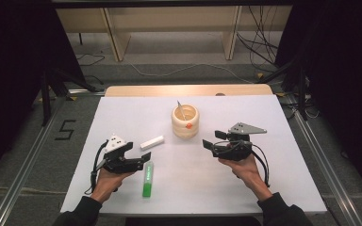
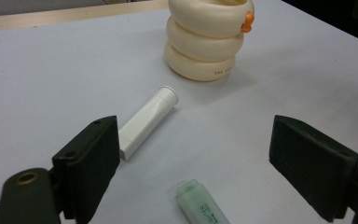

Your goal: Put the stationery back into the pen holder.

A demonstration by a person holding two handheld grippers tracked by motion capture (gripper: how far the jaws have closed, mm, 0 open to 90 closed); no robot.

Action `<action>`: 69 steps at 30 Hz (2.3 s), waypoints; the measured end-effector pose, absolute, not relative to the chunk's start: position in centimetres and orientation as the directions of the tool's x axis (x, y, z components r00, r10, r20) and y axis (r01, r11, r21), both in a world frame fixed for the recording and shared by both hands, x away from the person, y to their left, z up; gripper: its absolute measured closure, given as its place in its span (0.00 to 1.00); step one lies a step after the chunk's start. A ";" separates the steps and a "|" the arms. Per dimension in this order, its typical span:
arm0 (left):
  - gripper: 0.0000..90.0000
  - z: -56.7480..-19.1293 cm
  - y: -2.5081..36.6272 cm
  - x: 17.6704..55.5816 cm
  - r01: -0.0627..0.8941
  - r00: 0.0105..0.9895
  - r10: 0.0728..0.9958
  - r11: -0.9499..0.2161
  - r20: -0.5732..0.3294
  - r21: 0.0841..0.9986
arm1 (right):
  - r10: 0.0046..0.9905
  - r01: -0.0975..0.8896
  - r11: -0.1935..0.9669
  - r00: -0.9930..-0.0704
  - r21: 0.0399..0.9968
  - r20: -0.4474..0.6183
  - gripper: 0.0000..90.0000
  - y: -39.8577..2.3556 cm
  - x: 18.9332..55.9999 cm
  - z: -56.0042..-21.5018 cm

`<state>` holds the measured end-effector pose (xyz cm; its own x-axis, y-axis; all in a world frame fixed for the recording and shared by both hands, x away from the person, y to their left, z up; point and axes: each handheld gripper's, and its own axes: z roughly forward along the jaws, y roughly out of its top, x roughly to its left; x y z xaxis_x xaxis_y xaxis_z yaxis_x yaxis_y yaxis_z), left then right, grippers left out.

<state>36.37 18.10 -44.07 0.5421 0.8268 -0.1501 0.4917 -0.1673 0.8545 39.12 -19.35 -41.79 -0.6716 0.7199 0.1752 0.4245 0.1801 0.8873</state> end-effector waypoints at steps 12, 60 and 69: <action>0.18 -44.4 17.9 38.5 0.547 0.532 0.832 -0.197 -0.156 0.813 | 0.729 0.412 0.155 -0.661 0.898 0.178 0.36 -21.5 36.6 -42.6; 0.18 -44.0 14.8 45.4 0.627 0.634 0.773 -0.482 -0.040 0.612 | 0.750 0.417 0.195 -0.647 0.888 0.139 0.31 -23.5 33.6 -44.2; 0.18 -44.3 13.7 46.7 0.624 0.658 0.752 -0.535 -0.014 0.569 | 0.747 0.421 0.191 -0.648 0.887 0.146 0.30 -23.4 33.7 -44.2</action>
